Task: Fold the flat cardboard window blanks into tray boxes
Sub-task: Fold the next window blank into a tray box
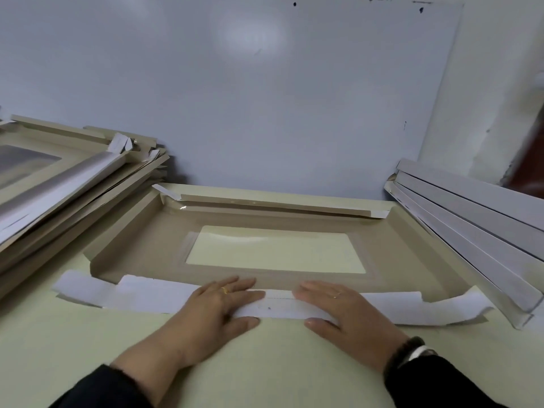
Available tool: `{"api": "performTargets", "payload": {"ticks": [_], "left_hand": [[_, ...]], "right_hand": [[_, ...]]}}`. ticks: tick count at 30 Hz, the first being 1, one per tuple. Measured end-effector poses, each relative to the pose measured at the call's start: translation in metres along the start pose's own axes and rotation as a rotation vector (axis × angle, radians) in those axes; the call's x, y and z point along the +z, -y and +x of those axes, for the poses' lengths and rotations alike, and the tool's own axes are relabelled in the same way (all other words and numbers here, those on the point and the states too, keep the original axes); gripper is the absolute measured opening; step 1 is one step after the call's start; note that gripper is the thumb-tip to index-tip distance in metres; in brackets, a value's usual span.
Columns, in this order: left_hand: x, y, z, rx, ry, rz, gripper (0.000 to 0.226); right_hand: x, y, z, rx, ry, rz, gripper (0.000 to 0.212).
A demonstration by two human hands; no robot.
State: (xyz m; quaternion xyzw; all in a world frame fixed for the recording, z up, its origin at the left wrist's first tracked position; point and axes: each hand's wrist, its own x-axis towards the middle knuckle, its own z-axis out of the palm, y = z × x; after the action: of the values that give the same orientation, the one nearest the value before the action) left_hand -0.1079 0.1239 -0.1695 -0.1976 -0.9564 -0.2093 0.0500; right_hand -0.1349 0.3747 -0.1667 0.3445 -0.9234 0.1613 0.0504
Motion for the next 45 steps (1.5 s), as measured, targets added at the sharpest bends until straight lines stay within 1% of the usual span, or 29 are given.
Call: {"api": "performTargets", "payload": {"ticks": [3, 5, 10, 14, 17, 19, 21, 22, 24, 26, 28, 30, 33, 36, 38, 40, 41, 42, 43, 45], "left_hand": [[-0.019, 0.024, -0.013, -0.075, 0.014, -0.119, 0.047], [-0.029, 0.040, -0.023, -0.107, 0.008, -0.145, 0.047], [-0.042, 0.066, -0.039, -0.161, -0.008, -0.157, 0.045], [-0.053, 0.080, -0.051, -0.247, -0.094, -0.196, 0.038], [-0.059, 0.085, -0.057, -0.285, -0.184, -0.184, 0.030], [-0.060, 0.087, -0.057, -0.275, -0.245, -0.079, 0.016], [-0.061, 0.087, -0.055, -0.263, -0.281, -0.004, 0.013], [-0.061, 0.087, -0.055, -0.254, -0.299, 0.010, 0.013], [-0.062, 0.088, -0.054, -0.238, -0.347, 0.044, 0.013], [-0.062, 0.088, -0.054, -0.246, -0.397, 0.096, 0.018], [-0.061, 0.089, -0.053, -0.306, -0.428, 0.132, 0.027], [-0.060, 0.091, -0.050, -0.379, -0.444, 0.174, 0.039], [-0.059, 0.092, -0.045, -0.484, -0.426, 0.265, 0.041], [-0.057, 0.095, -0.039, -0.601, -0.368, 0.344, 0.045], [-0.056, 0.095, -0.037, -0.637, -0.323, 0.395, 0.054], [-0.054, 0.096, -0.036, -0.661, -0.288, 0.430, 0.061], [-0.053, 0.097, -0.035, -0.674, -0.271, 0.440, 0.060], [-0.052, 0.098, -0.034, -0.693, -0.251, 0.440, 0.058], [-0.051, 0.098, -0.032, -0.716, -0.231, 0.432, 0.055], [-0.050, 0.099, -0.031, -0.751, -0.210, 0.413, 0.050]], "right_hand": [[-0.013, -0.018, -0.013, 0.059, 0.033, 0.061, 0.048], [-0.019, -0.028, -0.021, 0.111, 0.023, 0.100, 0.048], [-0.031, -0.047, -0.044, 0.256, -0.053, 0.148, 0.047], [-0.042, -0.063, -0.065, 0.355, -0.113, 0.174, 0.042], [-0.046, -0.069, -0.072, 0.418, -0.192, 0.155, 0.032], [-0.046, -0.071, -0.072, 0.427, -0.234, 0.113, 0.021], [-0.047, -0.070, -0.071, 0.420, -0.259, 0.050, 0.008], [-0.047, -0.070, -0.070, 0.421, -0.262, 0.010, 0.009], [-0.049, -0.071, -0.069, 0.425, -0.293, -0.065, 0.019], [-0.050, -0.070, -0.066, 0.423, -0.339, -0.122, 0.021], [-0.048, -0.070, -0.061, 0.443, -0.372, -0.127, 0.021], [-0.046, -0.072, -0.058, 0.486, -0.404, -0.077, 0.022], [-0.044, -0.075, -0.052, 0.534, -0.426, -0.034, 0.021], [-0.042, -0.076, -0.046, 0.512, -0.423, -0.118, 0.024], [-0.042, -0.081, -0.045, 0.513, -0.409, -0.195, 0.024], [-0.041, -0.086, -0.047, 0.551, -0.414, -0.239, 0.019], [-0.040, -0.089, -0.047, 0.581, -0.420, -0.242, 0.016], [-0.039, -0.091, -0.046, 0.622, -0.413, -0.242, 0.017], [-0.037, -0.094, -0.046, 0.664, -0.386, -0.239, 0.024], [-0.036, -0.097, -0.045, 0.728, -0.289, -0.215, 0.037]]}}
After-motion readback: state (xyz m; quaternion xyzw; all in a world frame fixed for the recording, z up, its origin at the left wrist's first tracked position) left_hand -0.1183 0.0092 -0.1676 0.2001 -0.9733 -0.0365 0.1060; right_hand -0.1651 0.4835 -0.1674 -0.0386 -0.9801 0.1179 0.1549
